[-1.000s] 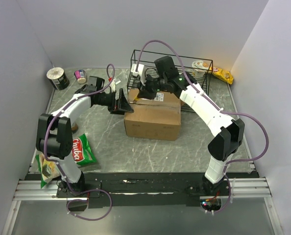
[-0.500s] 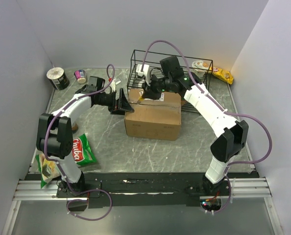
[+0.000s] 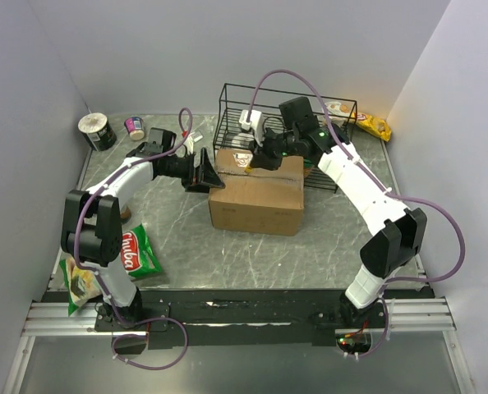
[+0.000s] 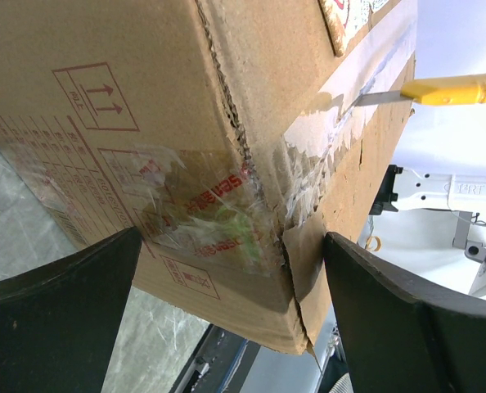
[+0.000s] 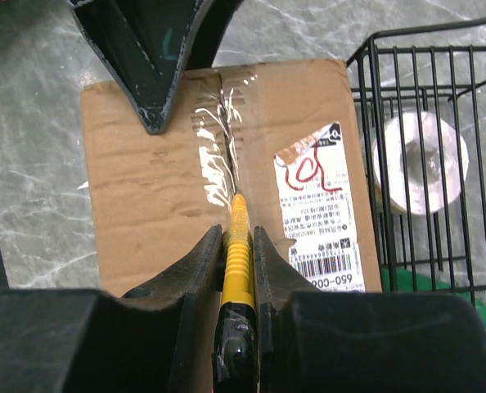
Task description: Unpack the express box
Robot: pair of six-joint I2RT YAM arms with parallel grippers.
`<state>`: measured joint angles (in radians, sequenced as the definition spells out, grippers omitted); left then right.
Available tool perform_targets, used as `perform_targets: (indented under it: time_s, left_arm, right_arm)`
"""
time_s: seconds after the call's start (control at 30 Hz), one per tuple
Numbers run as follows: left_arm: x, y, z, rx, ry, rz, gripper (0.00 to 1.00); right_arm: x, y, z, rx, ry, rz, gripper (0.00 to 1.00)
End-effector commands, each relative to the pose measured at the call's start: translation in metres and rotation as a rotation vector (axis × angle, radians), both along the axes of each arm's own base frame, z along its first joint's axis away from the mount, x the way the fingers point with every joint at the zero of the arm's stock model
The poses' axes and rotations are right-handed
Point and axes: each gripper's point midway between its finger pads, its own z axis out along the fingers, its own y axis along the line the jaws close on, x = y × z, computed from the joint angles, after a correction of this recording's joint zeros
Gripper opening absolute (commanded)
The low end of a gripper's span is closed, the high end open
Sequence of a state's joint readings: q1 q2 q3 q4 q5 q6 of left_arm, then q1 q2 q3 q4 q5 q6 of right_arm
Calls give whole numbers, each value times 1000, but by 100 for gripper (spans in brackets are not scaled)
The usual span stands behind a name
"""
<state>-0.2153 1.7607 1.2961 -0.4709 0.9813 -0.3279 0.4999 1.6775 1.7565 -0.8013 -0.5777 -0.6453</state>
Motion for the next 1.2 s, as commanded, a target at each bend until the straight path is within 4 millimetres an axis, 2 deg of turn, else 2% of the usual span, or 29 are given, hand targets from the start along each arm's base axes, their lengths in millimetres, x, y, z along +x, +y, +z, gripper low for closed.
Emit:
perform_targets:
  time_s: [0.0,0.5,0.7,0.93,1.17]
  left_arm:
    - [10,13,-44,157,6,72,97]
    - [12,13,-47,160,11,74,97]
    - [13,13,-48,162,16,73,97]
    - [13,13,-51,168,24,68,97]
    - [16,12,-51,165,26,66,97]
  right_arm:
    - [-5,-16,22,9,-50,-32,0]
    - [-7,-41,16,-17,-11,-76,0]
    - [-7,-48,19,-16,-15,-94,0]
    - [-4,-70,20,-17,5,-152,0]
    - [-9,-87,20,-33,17,-175,0]
